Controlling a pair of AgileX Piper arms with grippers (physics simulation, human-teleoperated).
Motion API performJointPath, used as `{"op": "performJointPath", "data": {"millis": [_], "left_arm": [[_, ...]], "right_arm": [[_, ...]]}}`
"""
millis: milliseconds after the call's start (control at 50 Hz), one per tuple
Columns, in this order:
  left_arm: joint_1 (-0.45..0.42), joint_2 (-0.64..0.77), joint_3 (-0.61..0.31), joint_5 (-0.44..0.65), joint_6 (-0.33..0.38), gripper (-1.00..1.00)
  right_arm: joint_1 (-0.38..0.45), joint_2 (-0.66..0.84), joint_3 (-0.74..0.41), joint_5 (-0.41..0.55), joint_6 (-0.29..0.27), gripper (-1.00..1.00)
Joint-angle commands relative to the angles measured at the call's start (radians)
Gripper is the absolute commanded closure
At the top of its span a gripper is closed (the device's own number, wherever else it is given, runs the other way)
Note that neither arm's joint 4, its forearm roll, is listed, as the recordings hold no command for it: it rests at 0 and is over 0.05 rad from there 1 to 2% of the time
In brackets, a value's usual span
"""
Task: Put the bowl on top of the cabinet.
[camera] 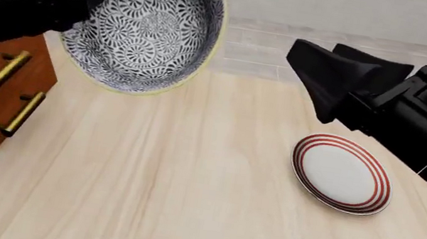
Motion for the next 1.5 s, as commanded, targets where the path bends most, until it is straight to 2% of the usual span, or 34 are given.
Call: {"op": "performJointPath", "data": {"millis": [20,140,160,260,280,300,320,340,360,380,420,440,480,520,640,700,760,940,1060,1200,1460,1500], "left_arm": [[0.014,-0.011,-0.102,0.129,0.012,1.0],[0.036,-0.003,-0.148,0.195,0.004,1.0],[0.044,0.003,-0.149,0.209,-0.041,1.0],[0.052,0.02,-0.179,0.259,-0.047,1.0],[0.048,0.027,-0.171,0.263,-0.117,1.0],[0.048,0.027,-0.171,0.263,-0.117,1.0],[0.074,0.016,-0.184,0.276,-0.07,1.0],[0.062,0.021,-0.193,0.282,-0.078,1.0],[0.046,0.031,-0.191,0.283,-0.117,1.0],[0.059,0.025,-0.199,0.292,-0.096,1.0],[0.065,0.028,-0.205,0.306,-0.098,1.0],[0.092,0.022,-0.208,0.319,-0.067,1.0],[0.065,0.039,-0.199,0.321,-0.137,1.0],[0.08,0.032,-0.214,0.337,-0.106,1.0],[0.085,0.044,-0.248,0.381,-0.135,1.0],[0.084,0.048,-0.266,0.399,-0.133,1.0],[0.075,0.06,-0.32,0.451,-0.138,1.0],[0.081,0.089,-0.39,0.523,-0.137,1.0],[0.116,0.098,-0.452,0.591,-0.112,1.0],[0.146,0.099,-0.475,0.62,-0.097,1.0],[0.236,0.077,-0.505,0.661,-0.111,1.0],[0.268,0.068,-0.502,0.665,-0.129,1.0]], "right_arm": [[-0.017,-0.013,0.047,-0.024,0.032,-1.0],[-0.018,-0.016,0.064,-0.039,0.044,-1.0],[-0.019,-0.016,0.067,-0.041,0.043,-1.0],[-0.019,-0.018,0.089,-0.068,0.057,-1.0],[-0.018,-0.013,0.094,-0.077,0.059,-1.0],[-0.018,-0.013,0.094,-0.077,0.059,-1.0],[-0.017,-0.007,0.099,-0.088,0.066,-1.0],[-0.014,0.0,0.105,-0.1,0.072,-1.0],[-0.013,0.006,0.106,-0.107,0.071,-1.0],[-0.014,0.014,0.11,-0.116,0.074,-1.0],[-0.013,0.03,0.116,-0.135,0.086,-1.0],[-0.011,0.036,0.119,-0.143,0.089,-1.0],[-0.011,0.049,0.13,-0.163,0.098,-1.0],[-0.01,0.054,0.144,-0.175,0.098,-1.0],[-0.014,0.027,0.181,-0.182,0.115,-1.0],[-0.013,0.023,0.187,-0.189,0.121,-1.0],[-0.02,0.015,0.225,-0.23,0.152,-1.0],[-0.001,0.032,0.236,-0.268,0.167,-1.0],[0.006,0.086,0.223,-0.312,0.177,-1.0],[0.001,0.128,0.21,-0.341,0.191,-1.0],[-0.002,0.126,0.222,-0.353,0.205,-1.0],[-0.001,0.084,0.245,-0.336,0.206,-1.0]]}}
